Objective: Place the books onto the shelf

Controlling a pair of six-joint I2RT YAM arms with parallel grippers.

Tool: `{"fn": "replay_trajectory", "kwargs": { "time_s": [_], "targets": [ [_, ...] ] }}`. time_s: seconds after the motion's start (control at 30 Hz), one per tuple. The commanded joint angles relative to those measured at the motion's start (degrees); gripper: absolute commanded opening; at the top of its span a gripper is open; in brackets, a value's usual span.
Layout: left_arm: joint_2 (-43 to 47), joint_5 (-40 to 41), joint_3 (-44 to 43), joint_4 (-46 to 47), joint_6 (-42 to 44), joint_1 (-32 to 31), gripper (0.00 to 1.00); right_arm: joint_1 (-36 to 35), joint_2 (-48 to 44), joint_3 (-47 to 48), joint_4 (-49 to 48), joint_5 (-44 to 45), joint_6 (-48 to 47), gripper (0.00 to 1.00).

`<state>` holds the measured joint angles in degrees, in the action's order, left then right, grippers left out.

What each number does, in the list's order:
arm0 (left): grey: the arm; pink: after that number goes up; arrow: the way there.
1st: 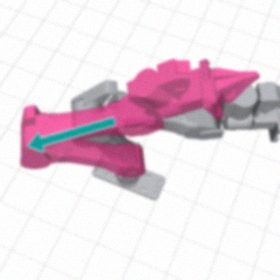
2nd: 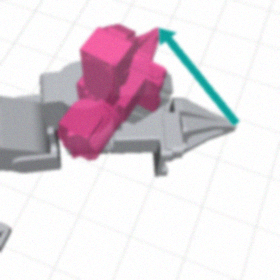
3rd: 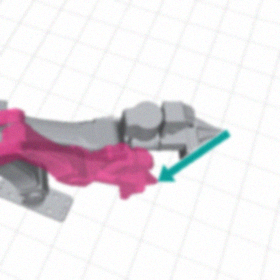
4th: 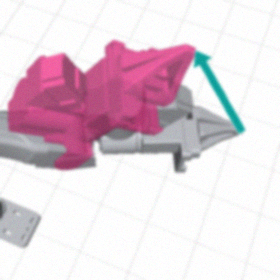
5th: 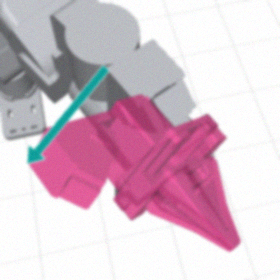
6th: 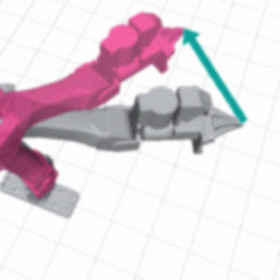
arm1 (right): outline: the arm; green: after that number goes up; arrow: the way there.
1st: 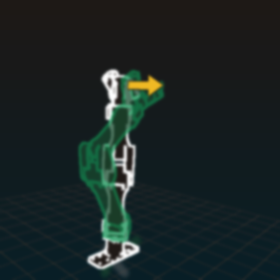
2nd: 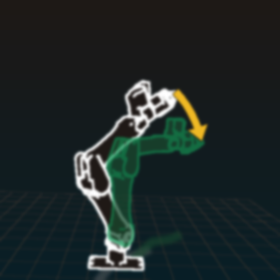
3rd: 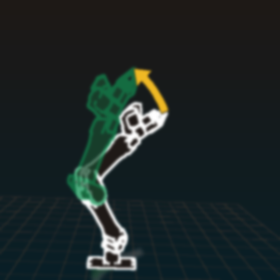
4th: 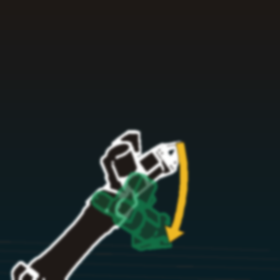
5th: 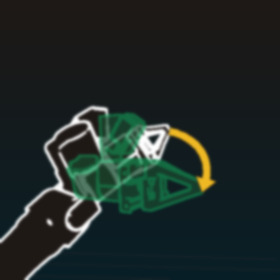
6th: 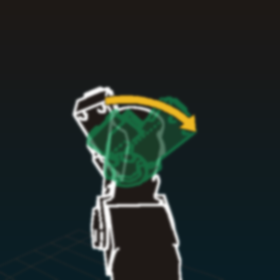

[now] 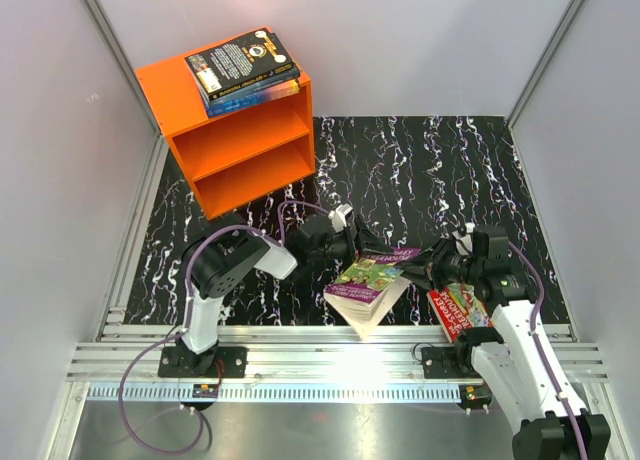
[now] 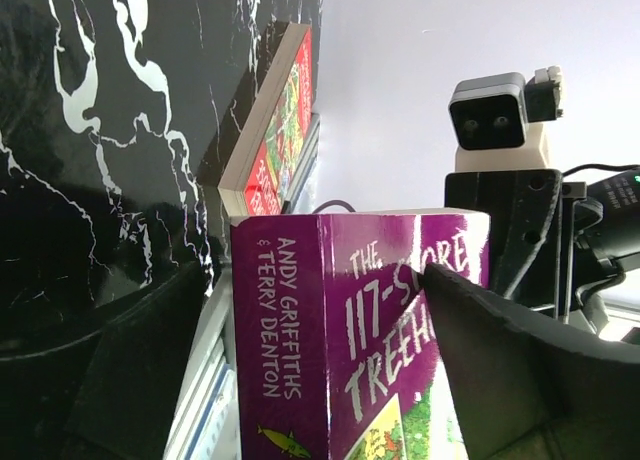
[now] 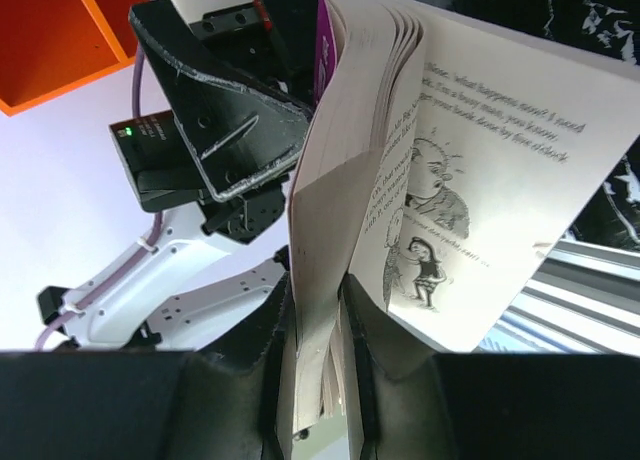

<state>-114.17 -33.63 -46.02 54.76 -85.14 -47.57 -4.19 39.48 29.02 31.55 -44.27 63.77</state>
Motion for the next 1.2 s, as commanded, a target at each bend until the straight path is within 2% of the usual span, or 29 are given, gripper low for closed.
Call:
{"fn": "replay_trajectory", "kwargs": {
  "time_s": [0.0, 0.07, 0.1, 0.17, 0.2, 0.27, 0.33, 0.4, 0.43, 0.53, 0.63, 0.73, 0.8, 0.83, 0.87, 0.9, 0.97, 1.07, 1.17],
  "targets": [
    [-1.05, -3.55, 0.05, 7.09, -1.51, -1.12, 0.85, -0.21, -1.34, 0.26, -3.0, -4.51, -3.38, 0.0],
    [-1.67, -4.69, 0.31, 9.82, -2.91, -0.77, 0.76, -0.21, -1.6, -1.49, -2.02, -3.63, -5.67, 0.0],
    [-1.67, -5.04, 0.66, 12.53, -4.31, -0.59, 0.64, -0.3, -1.86, -2.29, -2.02, -3.46, -6.02, 0.0],
    [-1.85, -5.74, 1.02, 14.66, -5.38, -0.16, 0.54, -0.21, -2.04, -4.91, -2.54, -3.02, -6.29, 0.0],
    [-1.67, -6.01, 1.28, 15.54, -5.82, 0.02, 0.42, -0.21, -2.3, -5.8, -3.24, -2.93, -6.2, 0.0],
    [-0.97, -6.71, 1.46, 15.46, -5.74, 0.37, 0.31, -0.21, -2.57, -7.91, -3.69, -2.23, -6.11, 0.0],
    [-0.44, -7.15, 1.98, 14.41, -5.47, 0.64, 0.21, -0.21, -3.01, -9.06, -4.04, -1.79, -6.11, 0.0],
    [0.52, -7.77, 2.25, 14.06, -5.21, 1.08, 0.19, -0.12, -3.27, -10.03, -3.87, -1.17, -6.29, 0.0],
    [0.79, -8.12, 2.51, 14.06, -5.12, 1.25, 0.12, -0.21, -3.27, -10.29, -3.6, -0.91, -6.55, 0.0],
    [2.28, -10.05, 2.78, 13.79, -4.95, 2.13, 0.0, -0.12, -2.49, -10.38, -3.25, 0.32, -7.95, 0.0],
    [4.82, -11.89, 2.69, 11.6, -3.63, 3.1, 0.0, -0.21, 0.23, -9.07, -2.98, 1.64, -9.97, 0.0],
    [9.29, -12.95, 2.43, 1.96, 1.8, 3.62, 0.0, -0.21, 4.01, -6.01, -2.46, 3.13, -13.21, 0.0],
    [12.9, -12.0, -0.11, -17.24, 12.59, 3.8, 0.0, -0.21, 7.34, -3.71, -0.28, 5.33, -15.42, 0.0],
    [14.49, -8.59, -2.12, -26.28, 17.51, 3.8, 0.0, -0.12, 8.41, -1.27, 0.52, 6.21, -17.43, 0.0],
    [17.11, -5.95, -4.58, -44.91, 28.0, 3.72, 0.0, -0.21, 10.68, 0.15, 2.62, 7.87, -18.67, 0.0],
    [17.66, -3.57, -9.65, -51.97, 32.02, 3.8, 0.0, -0.12, 11.57, 1.47, 3.51, 8.58, -19.98, 0.0],
    [18.28, -0.83, -12.85, -63.22, 39.22, 3.8, 0.0, -0.21, 13.16, 4.37, 4.04, 9.11, -22.45, 0.0],
    [18.63, 0.05, -15.24, -66.8, 41.55, 3.89, 0.0, -0.12, 14.22, 6.49, 3.96, 9.12, -23.25, 0.0],
    [18.72, -1.61, -14.37, -63.49, 39.72, 3.8, 0.0, -0.21, 14.57, 6.32, 1.86, 7.02, -21.76, 0.0]
  ]
}}
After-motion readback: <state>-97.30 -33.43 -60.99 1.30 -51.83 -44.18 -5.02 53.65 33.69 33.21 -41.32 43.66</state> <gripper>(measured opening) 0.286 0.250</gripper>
